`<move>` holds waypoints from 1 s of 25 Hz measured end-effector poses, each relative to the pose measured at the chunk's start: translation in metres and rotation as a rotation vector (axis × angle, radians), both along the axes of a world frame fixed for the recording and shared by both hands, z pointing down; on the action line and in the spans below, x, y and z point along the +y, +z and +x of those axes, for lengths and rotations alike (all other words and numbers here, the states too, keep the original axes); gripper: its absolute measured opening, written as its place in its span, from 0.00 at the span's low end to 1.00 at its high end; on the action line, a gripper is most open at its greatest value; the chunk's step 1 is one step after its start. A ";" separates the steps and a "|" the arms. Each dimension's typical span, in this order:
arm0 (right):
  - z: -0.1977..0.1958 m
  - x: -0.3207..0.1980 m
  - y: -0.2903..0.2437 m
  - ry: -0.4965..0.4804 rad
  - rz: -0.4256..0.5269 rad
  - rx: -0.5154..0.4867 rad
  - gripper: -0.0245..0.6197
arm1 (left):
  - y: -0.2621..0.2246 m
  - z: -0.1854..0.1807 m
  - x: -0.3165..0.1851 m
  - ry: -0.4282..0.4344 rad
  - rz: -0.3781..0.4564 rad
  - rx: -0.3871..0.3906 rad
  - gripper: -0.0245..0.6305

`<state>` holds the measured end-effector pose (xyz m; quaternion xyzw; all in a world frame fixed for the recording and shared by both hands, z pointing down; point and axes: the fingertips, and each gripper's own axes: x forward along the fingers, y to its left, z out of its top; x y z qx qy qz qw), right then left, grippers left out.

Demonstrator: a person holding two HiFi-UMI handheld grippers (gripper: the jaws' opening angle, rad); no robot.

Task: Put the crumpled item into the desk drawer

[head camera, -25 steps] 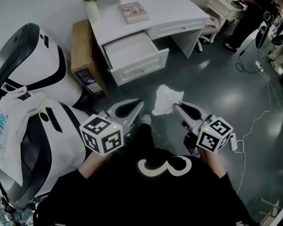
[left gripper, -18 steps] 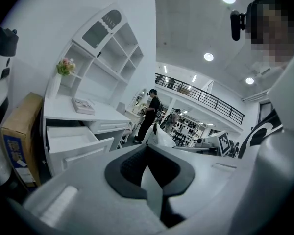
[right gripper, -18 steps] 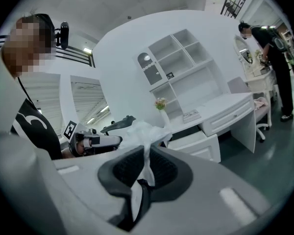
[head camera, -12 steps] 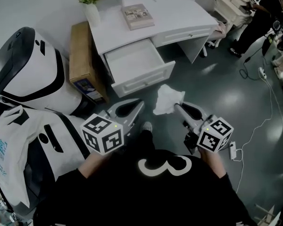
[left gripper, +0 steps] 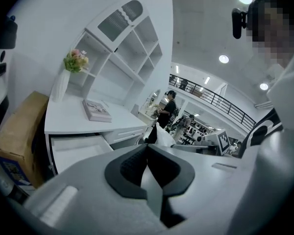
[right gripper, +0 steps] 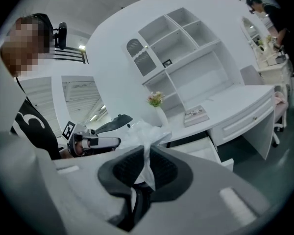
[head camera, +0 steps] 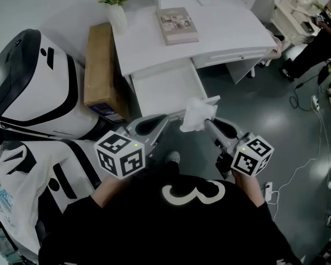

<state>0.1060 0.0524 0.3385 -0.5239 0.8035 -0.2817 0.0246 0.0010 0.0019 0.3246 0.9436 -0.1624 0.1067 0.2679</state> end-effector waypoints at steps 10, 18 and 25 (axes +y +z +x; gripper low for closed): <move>0.013 -0.086 0.008 -0.062 -0.030 0.026 0.10 | 0.008 0.014 -0.085 -0.050 -0.016 -0.001 0.05; 0.015 -0.121 0.012 -0.091 -0.036 0.082 0.10 | 0.020 0.014 -0.115 -0.064 -0.019 -0.016 0.05; 0.013 -0.141 0.025 -0.132 -0.063 0.132 0.10 | 0.036 0.007 -0.131 -0.103 -0.038 -0.034 0.05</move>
